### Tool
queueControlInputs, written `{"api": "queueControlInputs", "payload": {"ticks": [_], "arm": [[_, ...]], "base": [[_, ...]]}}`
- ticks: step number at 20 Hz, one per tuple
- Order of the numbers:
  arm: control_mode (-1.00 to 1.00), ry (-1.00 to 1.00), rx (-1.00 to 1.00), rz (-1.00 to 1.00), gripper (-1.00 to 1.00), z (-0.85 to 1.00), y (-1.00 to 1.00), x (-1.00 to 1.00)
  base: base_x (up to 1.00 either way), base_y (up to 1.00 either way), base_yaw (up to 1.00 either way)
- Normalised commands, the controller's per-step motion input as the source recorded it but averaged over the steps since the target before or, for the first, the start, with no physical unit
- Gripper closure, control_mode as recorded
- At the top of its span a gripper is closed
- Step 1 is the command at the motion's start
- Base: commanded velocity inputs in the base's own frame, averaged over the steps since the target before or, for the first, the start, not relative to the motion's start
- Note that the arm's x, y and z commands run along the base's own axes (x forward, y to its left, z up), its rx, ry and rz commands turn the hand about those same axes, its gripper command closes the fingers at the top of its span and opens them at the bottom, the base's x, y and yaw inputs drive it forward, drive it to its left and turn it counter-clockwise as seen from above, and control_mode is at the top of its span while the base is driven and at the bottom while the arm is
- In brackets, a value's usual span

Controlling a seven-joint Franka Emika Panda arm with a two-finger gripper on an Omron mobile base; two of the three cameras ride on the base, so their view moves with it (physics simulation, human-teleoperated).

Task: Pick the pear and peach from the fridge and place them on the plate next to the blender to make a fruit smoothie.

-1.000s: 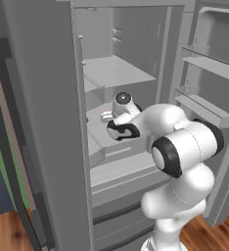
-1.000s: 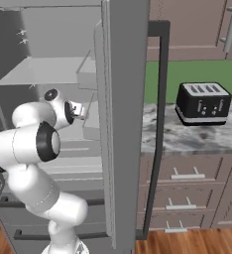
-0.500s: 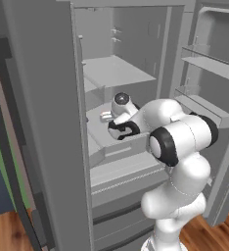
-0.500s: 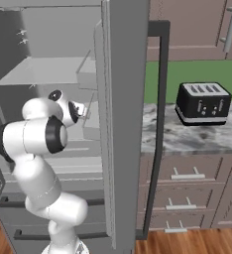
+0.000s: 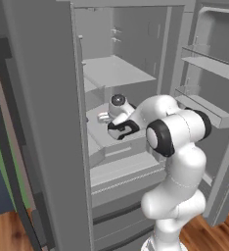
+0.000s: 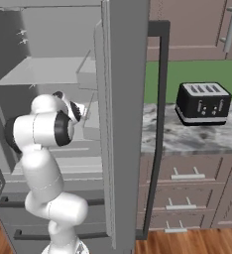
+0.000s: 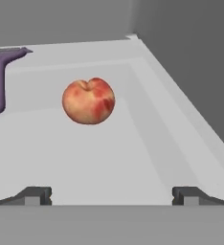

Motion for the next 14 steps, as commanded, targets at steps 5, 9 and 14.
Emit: {"api": "queueControlInputs", "payload": {"ticks": [5, 9, 14], "arm": [[-1.0, 0.01, 0.0, 0.0, -1.0, -0.13, 0.09, 0.26], [-1.0, 0.0, 0.0, 0.0, -1.0, -0.07, 0.0, 0.34], [-1.0, 0.0, 0.0, 0.0, -1.0, -0.07, 0.0, 0.22]], "base": [[0.0, 0.0, 0.0], [0.0, 0.0, 0.0], [0.0, 0.0, 0.0]]}}
